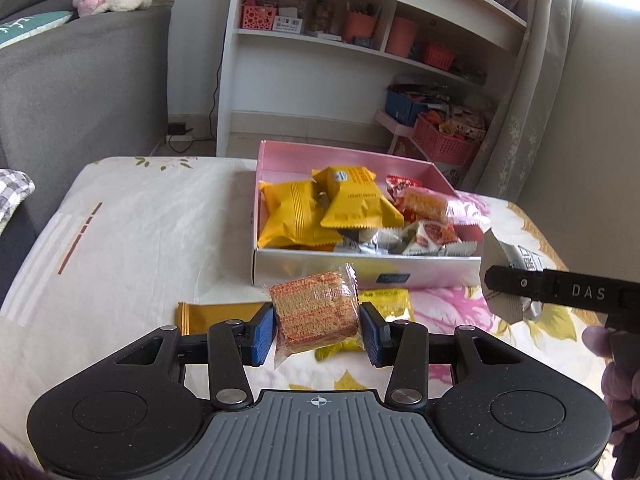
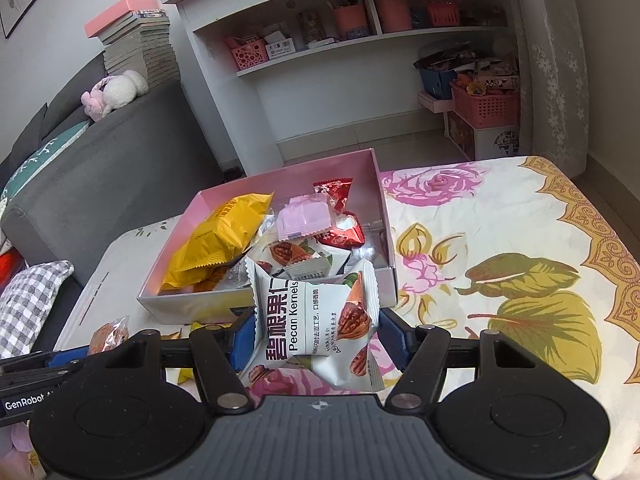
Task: Organize snacks
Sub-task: 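Carry the wafer cube and pecan bag into the tray box and open both grippers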
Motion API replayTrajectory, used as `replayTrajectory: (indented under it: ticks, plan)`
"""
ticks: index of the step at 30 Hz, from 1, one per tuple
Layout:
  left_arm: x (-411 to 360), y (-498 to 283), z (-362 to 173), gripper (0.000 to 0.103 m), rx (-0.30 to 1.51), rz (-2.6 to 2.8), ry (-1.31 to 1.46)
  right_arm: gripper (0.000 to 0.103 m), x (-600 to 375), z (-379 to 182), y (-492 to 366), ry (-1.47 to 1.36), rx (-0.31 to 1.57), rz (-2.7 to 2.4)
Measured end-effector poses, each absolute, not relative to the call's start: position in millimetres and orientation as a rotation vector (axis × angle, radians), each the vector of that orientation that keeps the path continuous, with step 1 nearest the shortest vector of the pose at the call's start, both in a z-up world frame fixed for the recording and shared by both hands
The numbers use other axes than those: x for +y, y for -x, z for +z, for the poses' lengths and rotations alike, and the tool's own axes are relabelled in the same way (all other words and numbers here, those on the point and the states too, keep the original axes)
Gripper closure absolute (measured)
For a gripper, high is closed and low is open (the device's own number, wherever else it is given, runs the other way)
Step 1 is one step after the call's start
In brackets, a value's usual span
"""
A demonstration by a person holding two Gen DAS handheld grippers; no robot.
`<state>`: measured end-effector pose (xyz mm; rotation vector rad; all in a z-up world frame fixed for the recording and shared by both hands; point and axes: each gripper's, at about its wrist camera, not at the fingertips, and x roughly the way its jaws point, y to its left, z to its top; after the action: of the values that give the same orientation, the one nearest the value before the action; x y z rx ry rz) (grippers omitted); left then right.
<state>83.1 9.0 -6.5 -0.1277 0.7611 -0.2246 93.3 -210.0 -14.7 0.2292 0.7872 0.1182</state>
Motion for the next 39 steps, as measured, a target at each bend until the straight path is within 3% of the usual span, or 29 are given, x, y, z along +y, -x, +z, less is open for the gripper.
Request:
replayTrajectory:
  ticks: [15,39]
  plan:
    - [6.7,-134.0,-8.1,0.061,0.71,-0.105,0.191,0.047,-183.4,8.2,-120.4,-0.298,0.695,0.152]
    - [-25.1,-204.8,-44.6,0.061,0.685,-0.127,-0.001,0.042,-182.7,-35.5,-204.3,-0.218,0.694,0.055]
